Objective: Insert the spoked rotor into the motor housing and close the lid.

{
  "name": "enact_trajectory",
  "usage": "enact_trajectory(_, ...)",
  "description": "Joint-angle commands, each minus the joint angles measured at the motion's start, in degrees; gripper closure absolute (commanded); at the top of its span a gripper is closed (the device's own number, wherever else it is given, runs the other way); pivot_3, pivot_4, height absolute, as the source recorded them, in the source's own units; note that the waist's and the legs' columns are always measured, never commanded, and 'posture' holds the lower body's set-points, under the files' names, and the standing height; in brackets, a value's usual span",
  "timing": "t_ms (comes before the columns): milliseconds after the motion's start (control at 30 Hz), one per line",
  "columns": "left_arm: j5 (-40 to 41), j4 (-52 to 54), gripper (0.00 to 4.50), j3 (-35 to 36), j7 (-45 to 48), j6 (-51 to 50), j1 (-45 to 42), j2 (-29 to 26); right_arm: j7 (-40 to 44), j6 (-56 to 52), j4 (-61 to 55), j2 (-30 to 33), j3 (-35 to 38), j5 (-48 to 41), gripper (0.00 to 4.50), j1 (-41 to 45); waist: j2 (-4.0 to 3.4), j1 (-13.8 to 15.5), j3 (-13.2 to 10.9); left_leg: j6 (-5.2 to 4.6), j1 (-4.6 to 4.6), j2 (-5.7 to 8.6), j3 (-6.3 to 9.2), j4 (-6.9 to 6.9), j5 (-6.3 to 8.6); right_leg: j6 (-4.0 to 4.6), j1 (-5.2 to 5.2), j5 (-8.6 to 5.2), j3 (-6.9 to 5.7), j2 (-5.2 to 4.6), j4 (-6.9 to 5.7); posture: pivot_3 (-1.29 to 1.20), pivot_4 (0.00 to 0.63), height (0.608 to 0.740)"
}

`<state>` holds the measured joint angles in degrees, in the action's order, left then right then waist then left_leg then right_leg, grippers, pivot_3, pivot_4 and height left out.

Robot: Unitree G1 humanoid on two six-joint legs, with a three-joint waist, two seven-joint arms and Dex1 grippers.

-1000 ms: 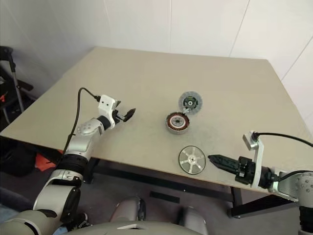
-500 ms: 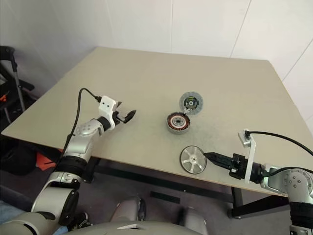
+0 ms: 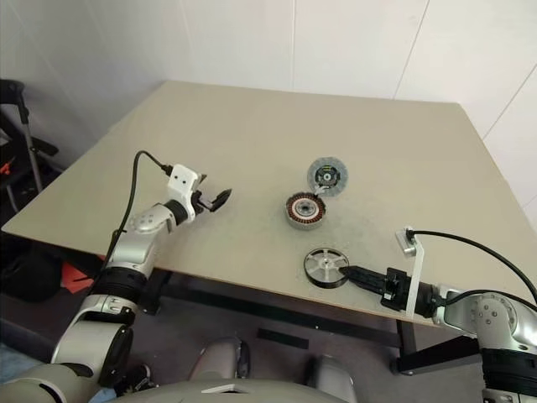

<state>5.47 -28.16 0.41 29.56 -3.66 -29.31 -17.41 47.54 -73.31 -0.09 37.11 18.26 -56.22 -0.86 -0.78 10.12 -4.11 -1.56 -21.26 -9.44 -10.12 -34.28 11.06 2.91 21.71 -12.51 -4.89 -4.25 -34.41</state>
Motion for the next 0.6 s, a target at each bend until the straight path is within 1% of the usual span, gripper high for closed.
enact_trajectory(33,-0.15,2.18,0.0,0.4,-0.16,0.53,-1.13,-0.71,-0.68,0.84,-0.67,-0.71,-0.49,0.38,1.66,0.84,0.0,-0.06,0.0,0.0,0.05,0.0,0.0,0.0,0.0,0.0,-0.06,0.0,0.0,0.0,0.0,0.0,0.0,0.74)
enact_trajectory(133,-0.21,1.88,0.0,0.56,-0.31,0.65,-1.36,-0.96,-2.09,1.19,0.47,-1.29,-1.17,1.6,2.28,1.55,0.02,-0.2,0.01,0.0,0.23,-0.01,0.0,0.02,0.0,0.0,-0.22,0.0,0.0,0.0,0.02,0.0,0.0,0.74)
enact_trajectory(233,-0.25,1.54,0.0,0.76,-0.45,0.8,-1.46,-1.27,-2.16,1.06,1.01,-1.58,-0.95,1.6,3.26,2.05,0.21,-0.39,0.13,0.03,0.32,-0.02,0.0,0.05,-0.02,-0.01,-0.31,-0.01,0.0,0.0,0.06,0.0,0.0,0.74)
enact_trajectory(333,-0.25,1.25,0.0,0.88,-0.56,0.98,-1.49,-1.45,-2.23,1.13,1.19,-1.55,-1.02,1.83,4.12,2.31,0.29,-1.16,0.18,0.04,0.71,-0.09,0.01,0.12,-0.01,-0.11,-0.79,0.05,-0.13,0.01,0.53,0.0,0.0,0.74)
enact_trajectory(367,-0.26,1.15,0.0,0.91,-0.59,1.03,-1.55,-1.5,-2.36,1.21,1.44,-1.59,-1.05,1.99,4.19,2.57,0.29,-1.41,0.17,0.04,0.82,-0.11,0.01,0.16,-0.01,-0.19,-1.01,0.09,-0.25,0.0,0.83,0.0,0.0,0.74)
enact_trajectory(500,-0.27,0.93,0.0,0.95,-0.69,1.14,-1.65,-1.61,-3.45,1.14,2.95,-2.15,-0.39,2.18,4.19,4.65,0.28,-1.67,0.17,-0.03,1.09,-0.13,0.01,0.18,0.04,-0.35,-1.54,0.18,-0.47,-0.1,1.52,0.0,0.0,0.74)
enact_trajectory(600,-0.34,0.98,0.0,0.87,-0.9,1.18,-1.59,-1.62,-5.32,0.94,5.6,-3.33,1.26,1.74,4.19,8.1,0.29,-2.0,0.17,-0.11,1.22,-0.12,-0.01,0.17,0.09,-0.37,-1.68,0.19,-0.47,-0.14,1.6,0.0,0.0,0.74)
